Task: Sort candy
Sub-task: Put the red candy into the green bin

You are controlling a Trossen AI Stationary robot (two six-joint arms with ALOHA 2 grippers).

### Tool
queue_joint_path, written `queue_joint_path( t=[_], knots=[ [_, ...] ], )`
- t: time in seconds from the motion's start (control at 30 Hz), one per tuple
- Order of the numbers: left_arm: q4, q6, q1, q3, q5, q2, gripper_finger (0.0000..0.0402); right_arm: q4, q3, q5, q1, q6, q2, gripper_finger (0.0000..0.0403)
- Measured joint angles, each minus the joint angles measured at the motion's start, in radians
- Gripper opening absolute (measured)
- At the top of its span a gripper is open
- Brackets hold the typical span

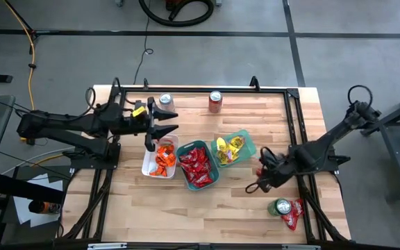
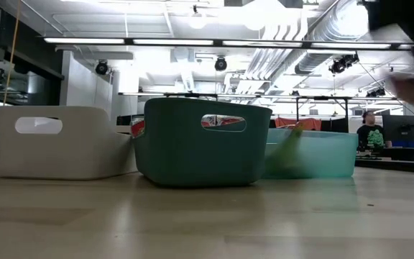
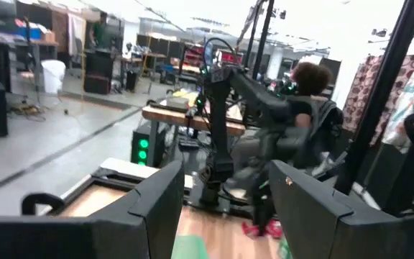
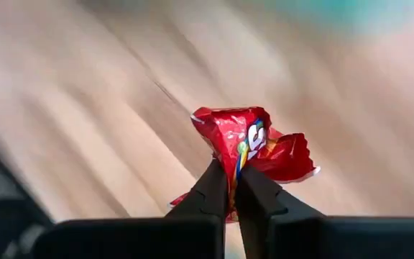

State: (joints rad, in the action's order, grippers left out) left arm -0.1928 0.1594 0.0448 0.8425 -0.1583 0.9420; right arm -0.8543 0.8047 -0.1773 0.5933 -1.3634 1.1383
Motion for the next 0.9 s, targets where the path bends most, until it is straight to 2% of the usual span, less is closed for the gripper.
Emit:
queue_joint_path(
  t=[0.1,0.17,0.27,0.37,0.47,0.63,0.8,0.9],
  knots=[
    [0.0,-0.033,0.0,0.0,-0.01,-0.009,0.0191,0.108,0.126,-0.241,-0.012,0.32,-0.002,0.0012],
    [0.004,-0.042,0.0,0.0,-0.01,-0.009,0.0191,0.243,0.181,-0.343,-0.021,0.573,-0.002,0.0009],
    [0.021,-0.029,0.005,0.0,-0.009,-0.01,0.0191,0.49,0.218,-0.372,-0.055,0.91,-0.002,0.0003],
    [0.053,-0.004,0.016,0.0,-0.009,-0.01,0.0191,0.696,0.217,-0.358,-0.106,1.083,0.001,0.0003],
    [0.09,0.004,0.027,0.0,-0.009,-0.01,0.0191,0.814,0.184,-0.271,-0.164,1.142,0.001,0.0004],
    [0.09,0.012,0.037,0.0,-0.009,-0.01,0.0191,0.884,0.155,-0.116,-0.23,1.106,0.007,0.0004],
    [0.084,0.025,0.037,0.0,-0.009,-0.01,0.0191,0.962,0.155,-0.099,-0.26,1.137,0.033,0.0004],
    [0.084,0.03,0.037,0.0,-0.009,-0.01,0.0191,0.975,0.155,-0.094,-0.285,1.136,0.094,0.0004]
  ],
)
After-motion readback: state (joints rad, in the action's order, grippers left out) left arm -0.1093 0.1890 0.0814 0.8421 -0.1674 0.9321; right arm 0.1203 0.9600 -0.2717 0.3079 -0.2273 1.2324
